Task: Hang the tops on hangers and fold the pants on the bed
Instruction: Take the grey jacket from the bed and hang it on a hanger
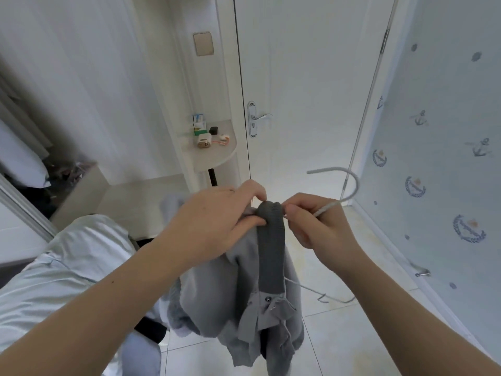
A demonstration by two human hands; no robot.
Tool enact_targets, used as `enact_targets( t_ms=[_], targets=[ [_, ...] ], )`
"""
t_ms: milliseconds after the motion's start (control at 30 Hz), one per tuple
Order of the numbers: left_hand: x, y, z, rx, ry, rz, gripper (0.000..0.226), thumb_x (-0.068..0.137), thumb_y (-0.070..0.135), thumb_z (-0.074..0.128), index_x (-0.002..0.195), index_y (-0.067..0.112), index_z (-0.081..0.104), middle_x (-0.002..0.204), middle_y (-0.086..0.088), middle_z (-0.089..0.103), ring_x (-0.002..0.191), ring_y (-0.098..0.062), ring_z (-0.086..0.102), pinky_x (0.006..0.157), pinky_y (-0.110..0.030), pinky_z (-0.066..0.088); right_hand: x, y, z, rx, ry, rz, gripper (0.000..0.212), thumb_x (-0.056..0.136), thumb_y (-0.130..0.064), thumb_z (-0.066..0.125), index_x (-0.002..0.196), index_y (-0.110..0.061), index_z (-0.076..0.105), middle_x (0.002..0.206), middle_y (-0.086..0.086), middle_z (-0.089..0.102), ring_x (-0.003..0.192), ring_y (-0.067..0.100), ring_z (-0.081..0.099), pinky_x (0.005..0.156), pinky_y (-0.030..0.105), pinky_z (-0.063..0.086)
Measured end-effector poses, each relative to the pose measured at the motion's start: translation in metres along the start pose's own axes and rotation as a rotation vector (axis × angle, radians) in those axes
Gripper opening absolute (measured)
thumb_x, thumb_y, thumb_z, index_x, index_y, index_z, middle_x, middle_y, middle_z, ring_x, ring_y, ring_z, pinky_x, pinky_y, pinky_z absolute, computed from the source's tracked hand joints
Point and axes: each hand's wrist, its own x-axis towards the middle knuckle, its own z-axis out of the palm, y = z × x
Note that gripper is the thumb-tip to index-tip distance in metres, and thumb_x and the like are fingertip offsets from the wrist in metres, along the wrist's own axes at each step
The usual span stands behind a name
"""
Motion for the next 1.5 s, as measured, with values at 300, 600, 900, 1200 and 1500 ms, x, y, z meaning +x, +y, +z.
enact_targets(
  t_ms=[300,600,900,1200,1500],
  targets=[
    [-0.045,-0.015,0.057,-0.332,0.318,-0.394,0.011,0.098,0.022,0.064,0.108,0.025,0.061,0.065,0.011,0.053,0.057,-0.010,0.051,0.054,-0.015,0.034,-0.039,0.049,-0.015,-0.502,0.135,-0.161,0.020,0.096,-0.022,0.055,0.115,-0.023,0.060,0.104,-0.018,0.070,0.099,0.007,0.066,0.083,0.025,0.052],
    [-0.068,0.003,0.080,-0.517,0.487,-0.587,0.011,0.096,0.018,0.066,0.103,0.025,0.062,0.064,-0.002,0.050,0.053,-0.010,0.046,0.054,-0.013,0.035,-0.048,0.095,0.035,-0.317,-0.334,0.151,0.017,0.097,-0.010,0.062,0.104,-0.025,0.066,0.104,-0.009,0.065,0.097,0.011,0.061,0.086,0.026,0.050],
    [-0.089,-0.004,0.090,-0.597,0.532,-0.694,0.011,0.095,0.015,0.068,0.099,0.023,0.061,0.057,0.014,0.045,0.050,-0.004,0.040,0.053,-0.012,0.033,-0.077,0.141,0.048,-0.401,-0.541,0.362,0.009,0.096,-0.030,0.062,0.088,-0.026,0.063,0.075,-0.014,0.065,0.072,0.002,0.059,0.071,0.028,0.050],
    [-0.115,-0.018,0.094,-0.652,0.455,-0.694,0.007,0.093,0.014,0.069,0.096,0.020,0.067,0.055,0.016,0.042,0.049,-0.003,0.037,0.051,-0.010,0.031,-0.068,0.195,0.006,-1.082,-0.756,0.114,0.038,0.090,-0.056,0.038,0.103,-0.036,0.068,0.108,-0.021,0.067,0.139,0.003,0.033,0.116,0.059,-0.020],
    [-0.152,-0.035,0.087,-0.609,0.392,-0.739,0.014,0.085,0.026,0.072,0.089,0.039,0.069,0.057,0.014,0.049,0.053,-0.003,0.040,0.053,-0.012,0.033,-0.025,0.184,-0.039,-1.353,-0.595,-0.026,0.021,0.097,-0.051,0.049,0.097,-0.036,0.064,0.108,-0.022,0.066,0.137,0.017,0.045,0.118,0.060,-0.001]
  ],
)
